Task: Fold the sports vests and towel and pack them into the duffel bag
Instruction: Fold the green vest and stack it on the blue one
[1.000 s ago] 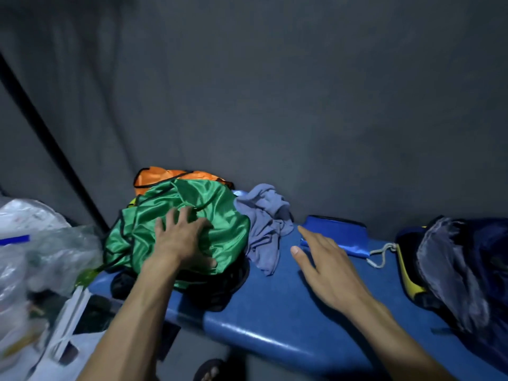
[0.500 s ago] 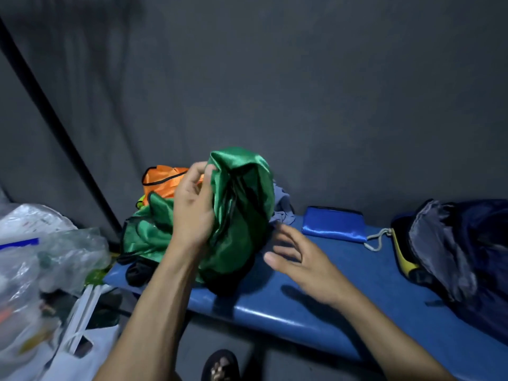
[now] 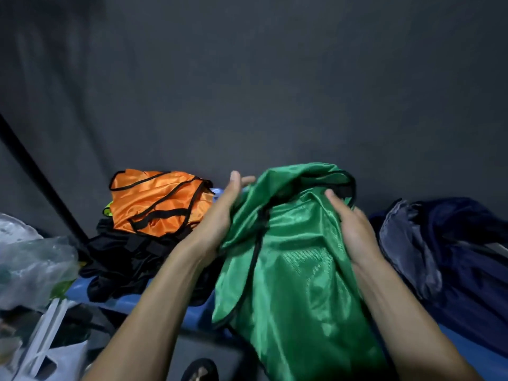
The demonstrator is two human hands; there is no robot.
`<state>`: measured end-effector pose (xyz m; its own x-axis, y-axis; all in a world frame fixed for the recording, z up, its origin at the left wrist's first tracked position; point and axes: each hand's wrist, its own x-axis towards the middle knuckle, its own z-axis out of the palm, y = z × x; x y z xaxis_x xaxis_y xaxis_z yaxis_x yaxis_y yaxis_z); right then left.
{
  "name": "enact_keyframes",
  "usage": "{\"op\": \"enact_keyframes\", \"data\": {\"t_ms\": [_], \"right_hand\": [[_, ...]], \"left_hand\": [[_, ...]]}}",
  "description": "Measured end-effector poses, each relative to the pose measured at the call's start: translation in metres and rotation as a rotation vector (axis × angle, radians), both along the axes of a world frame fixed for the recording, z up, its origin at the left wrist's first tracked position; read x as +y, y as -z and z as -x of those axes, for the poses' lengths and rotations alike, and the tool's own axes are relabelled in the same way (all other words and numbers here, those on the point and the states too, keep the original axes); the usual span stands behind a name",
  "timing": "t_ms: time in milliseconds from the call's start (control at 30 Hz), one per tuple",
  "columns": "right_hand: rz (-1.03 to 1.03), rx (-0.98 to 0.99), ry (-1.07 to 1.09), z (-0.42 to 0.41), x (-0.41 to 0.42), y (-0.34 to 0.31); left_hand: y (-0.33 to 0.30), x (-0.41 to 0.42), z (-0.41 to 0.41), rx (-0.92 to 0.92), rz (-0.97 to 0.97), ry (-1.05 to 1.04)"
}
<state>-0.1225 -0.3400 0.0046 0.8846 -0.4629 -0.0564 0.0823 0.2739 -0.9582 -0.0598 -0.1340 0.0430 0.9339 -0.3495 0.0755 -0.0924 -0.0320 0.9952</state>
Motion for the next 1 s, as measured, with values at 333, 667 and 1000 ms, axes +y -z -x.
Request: {"op": "enact_keyframes", "data": {"t_ms": [333,667,1000], "right_hand": [[0.158,-0.011,-0.039,-0.009,-0.038,-0.008],[-0.207,-0.065,-0.232,-0.013,-0.037,-0.001],[-0.250,-0.062,-0.299,-0.007,-0.044,0.004]], "left_hand": [[0.065,-0.002,-0.022,-0.500,-0.672,0.357],[0.108,-0.036,-0.025,-0.428,-0.877,0.298],[0.117,-0.048,-0.047,-0.180,-0.524,0.075]]}}
